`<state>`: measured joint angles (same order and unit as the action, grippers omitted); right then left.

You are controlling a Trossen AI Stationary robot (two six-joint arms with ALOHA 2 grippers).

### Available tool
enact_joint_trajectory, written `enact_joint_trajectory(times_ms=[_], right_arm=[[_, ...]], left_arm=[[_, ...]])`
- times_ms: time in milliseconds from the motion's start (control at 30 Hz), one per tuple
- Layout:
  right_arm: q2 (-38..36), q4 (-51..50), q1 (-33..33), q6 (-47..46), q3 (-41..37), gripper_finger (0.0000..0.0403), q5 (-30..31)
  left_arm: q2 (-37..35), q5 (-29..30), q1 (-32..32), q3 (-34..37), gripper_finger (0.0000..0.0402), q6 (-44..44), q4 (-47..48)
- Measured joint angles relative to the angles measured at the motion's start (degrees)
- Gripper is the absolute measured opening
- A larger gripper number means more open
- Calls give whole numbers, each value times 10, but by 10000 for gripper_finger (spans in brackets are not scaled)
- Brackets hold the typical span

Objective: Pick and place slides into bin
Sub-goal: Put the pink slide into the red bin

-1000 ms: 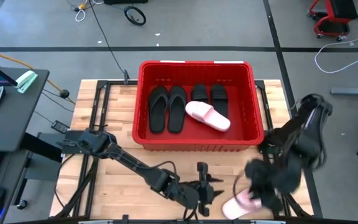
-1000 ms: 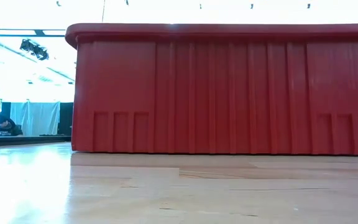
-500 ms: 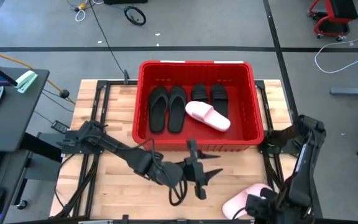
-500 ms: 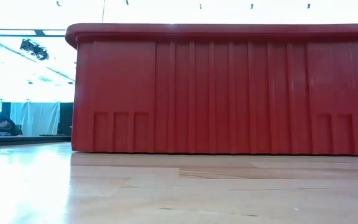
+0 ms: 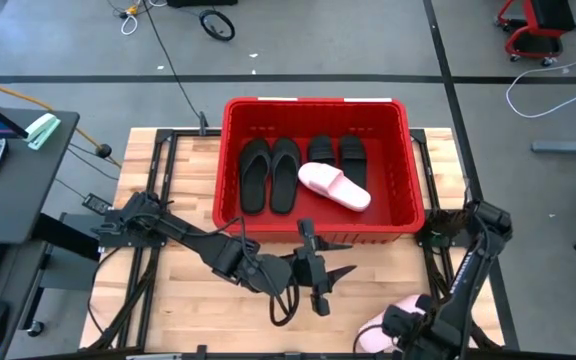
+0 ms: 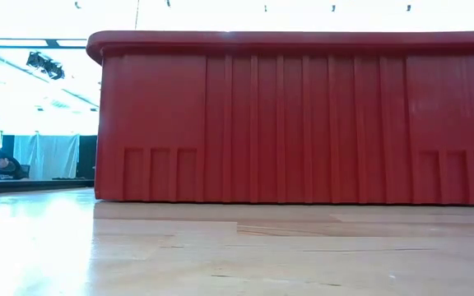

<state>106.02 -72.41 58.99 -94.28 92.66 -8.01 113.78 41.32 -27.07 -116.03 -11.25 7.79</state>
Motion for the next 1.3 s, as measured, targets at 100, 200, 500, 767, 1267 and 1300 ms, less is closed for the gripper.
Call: enact_joint_trajectory(times_ms=[100, 200, 500, 767, 1267, 1300], right_arm=[[4, -16, -5, -39, 0, 124, -1], [6, -17, -5, -45, -1, 124, 0], [40, -56, -5, -45, -1, 124, -2], [57, -69, -9, -32, -1, 124, 20], [116, -107, -8, -41, -1, 124, 20], [119, -107, -7, -41, -2, 124, 19]], left_arm=[[0, 0, 0, 0, 184, 1, -2], [0, 0, 0, 0, 181, 1, -2], [0, 0, -1, 0, 183, 1, -2], [0, 0, -1, 0, 178, 1, -2], [0, 0, 0, 0, 174, 2, -2], [0, 0, 0, 0, 174, 2, -2]])
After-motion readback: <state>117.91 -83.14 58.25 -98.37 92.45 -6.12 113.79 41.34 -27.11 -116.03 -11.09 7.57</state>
